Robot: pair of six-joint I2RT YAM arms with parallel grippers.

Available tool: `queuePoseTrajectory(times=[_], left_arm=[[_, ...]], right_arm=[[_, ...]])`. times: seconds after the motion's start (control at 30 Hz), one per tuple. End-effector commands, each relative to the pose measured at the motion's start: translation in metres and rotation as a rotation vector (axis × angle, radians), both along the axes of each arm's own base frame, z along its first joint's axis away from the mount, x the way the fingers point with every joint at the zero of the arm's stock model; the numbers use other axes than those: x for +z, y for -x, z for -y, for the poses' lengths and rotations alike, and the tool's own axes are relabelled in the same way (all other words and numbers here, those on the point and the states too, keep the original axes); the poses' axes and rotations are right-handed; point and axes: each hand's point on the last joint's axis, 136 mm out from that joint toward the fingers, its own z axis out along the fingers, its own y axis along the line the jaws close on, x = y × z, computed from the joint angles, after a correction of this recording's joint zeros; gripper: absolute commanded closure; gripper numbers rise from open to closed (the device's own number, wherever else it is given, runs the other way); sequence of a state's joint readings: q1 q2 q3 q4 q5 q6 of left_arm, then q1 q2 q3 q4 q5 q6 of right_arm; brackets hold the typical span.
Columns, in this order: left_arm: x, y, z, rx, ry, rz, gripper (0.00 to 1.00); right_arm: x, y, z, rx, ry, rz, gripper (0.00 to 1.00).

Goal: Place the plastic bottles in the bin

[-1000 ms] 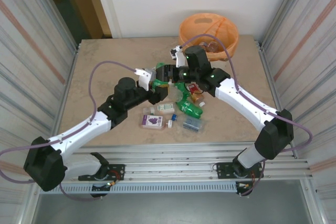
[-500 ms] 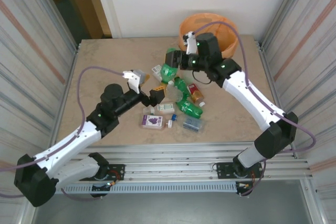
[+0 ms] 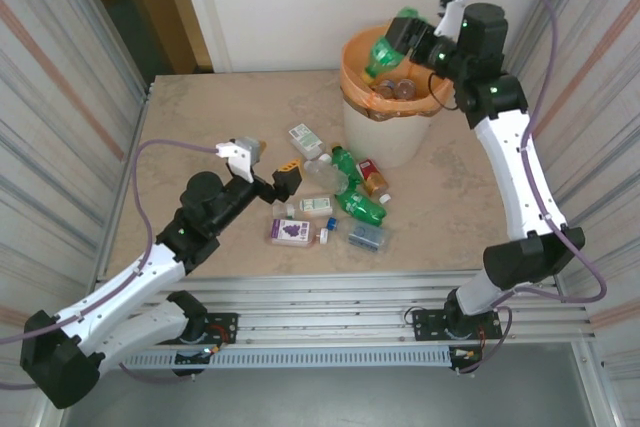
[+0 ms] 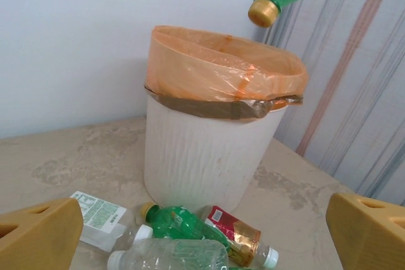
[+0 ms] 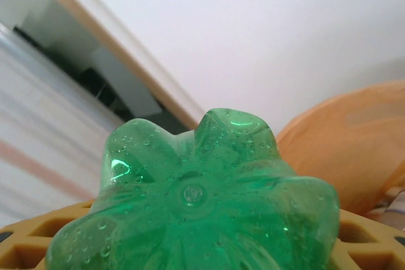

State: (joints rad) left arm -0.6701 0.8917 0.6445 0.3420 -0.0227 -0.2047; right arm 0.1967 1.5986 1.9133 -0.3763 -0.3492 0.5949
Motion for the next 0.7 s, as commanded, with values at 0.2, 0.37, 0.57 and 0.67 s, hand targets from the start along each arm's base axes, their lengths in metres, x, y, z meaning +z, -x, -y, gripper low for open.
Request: queuePoseTrajectory(times=[0.2,0.37,0.57,0.67], left_arm=[[0.008,-0.002,-0.014,0.079,0.002,0.030,0.01],[0.004,-0.004,-0.017,0.096,0.000,0.013,0.01],[0.001,-0.006,-0.019,0.113,-0.004,0.002,0.01],[-0.001,-0.007,-0.020,0.122,-0.004,-0.003,0.01]], right_arm=[[-0.047,-0.082,0.031,-0.138,0.031,-0.120,0.72],[-0.082,-0.109,0.019,-0.133,0.049,-0.189,0.67],[-0.120,-0.121,0.006,-0.140,0.074,-0.260,0.58],[-0.134,-0.124,0.001,-0.135,0.080,-0.291,0.50]])
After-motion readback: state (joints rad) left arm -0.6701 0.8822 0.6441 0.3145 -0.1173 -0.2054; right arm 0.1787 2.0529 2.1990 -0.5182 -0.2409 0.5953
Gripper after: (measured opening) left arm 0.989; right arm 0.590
